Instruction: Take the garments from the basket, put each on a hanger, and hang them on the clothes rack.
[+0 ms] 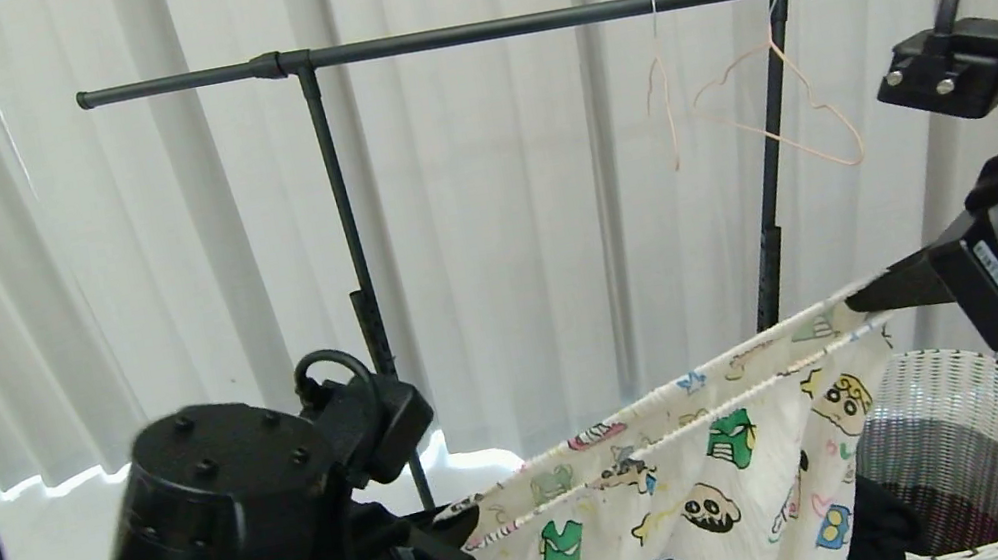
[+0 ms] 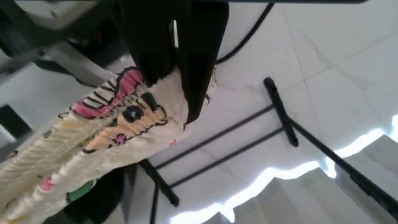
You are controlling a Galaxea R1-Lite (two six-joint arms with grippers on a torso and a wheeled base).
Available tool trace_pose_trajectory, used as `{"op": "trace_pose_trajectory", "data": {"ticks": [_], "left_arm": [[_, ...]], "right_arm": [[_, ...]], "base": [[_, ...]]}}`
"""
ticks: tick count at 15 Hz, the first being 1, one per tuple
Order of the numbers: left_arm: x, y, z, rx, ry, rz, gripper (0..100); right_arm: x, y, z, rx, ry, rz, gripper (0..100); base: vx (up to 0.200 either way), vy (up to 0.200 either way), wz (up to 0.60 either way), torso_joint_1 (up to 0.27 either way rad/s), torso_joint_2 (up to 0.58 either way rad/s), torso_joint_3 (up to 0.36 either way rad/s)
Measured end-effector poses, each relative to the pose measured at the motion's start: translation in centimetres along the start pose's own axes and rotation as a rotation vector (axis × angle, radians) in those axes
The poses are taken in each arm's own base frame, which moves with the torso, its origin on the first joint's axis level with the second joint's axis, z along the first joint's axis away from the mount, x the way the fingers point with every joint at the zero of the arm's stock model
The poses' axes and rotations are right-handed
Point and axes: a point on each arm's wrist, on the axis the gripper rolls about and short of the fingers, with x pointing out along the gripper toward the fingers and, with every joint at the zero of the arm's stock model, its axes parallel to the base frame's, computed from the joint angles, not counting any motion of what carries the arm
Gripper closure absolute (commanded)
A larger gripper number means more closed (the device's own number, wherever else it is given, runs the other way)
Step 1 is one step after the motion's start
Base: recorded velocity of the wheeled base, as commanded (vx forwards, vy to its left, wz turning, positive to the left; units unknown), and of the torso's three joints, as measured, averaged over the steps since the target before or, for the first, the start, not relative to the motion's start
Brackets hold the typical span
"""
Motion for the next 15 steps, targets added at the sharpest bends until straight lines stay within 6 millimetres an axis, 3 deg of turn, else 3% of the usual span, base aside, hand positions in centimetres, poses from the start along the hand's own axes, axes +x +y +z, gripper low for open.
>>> {"op": "trace_pose_trajectory", "data": {"ticks": [2,5,7,10,15], "left_arm": [[-3.3,0.3,2.9,-0.005,0.009,-0.063,100],[-8.4,1.2,9.4,-0.043,-0.151,-0.09,100],[-10.2,1.8,12.4,-0.068,-0.238,-0.041,100],[-10.2,2.1,13.7,-0.082,-0.266,-0.006,100],[-10.1,2.3,13.6,-0.016,-0.268,0.014,100]], "right_arm": [[-1.2,-0.2,-0.4,-0.003,-0.038,0.0,100],[-2.9,-0.3,1.0,-0.013,-0.168,0.003,100],[-3.8,-0.4,2.0,-0.007,-0.219,0.001,100],[-4.8,-0.6,3.0,0.002,-0.274,-0.006,100],[-5.6,-0.7,3.1,-0.015,-0.301,-0.008,100]], "base": [[0.0,0.0,0.0,0.0,0.0,0.0],[0.0,0.0,0.0,0.0,0.0,0.0],[0.0,0.0,0.0,0.0,0.0,0.0],[0.0,0.0,0.0,0.0,0.0,0.0],[0.0,0.0,0.0,0.0,0.0,0.0]]}}
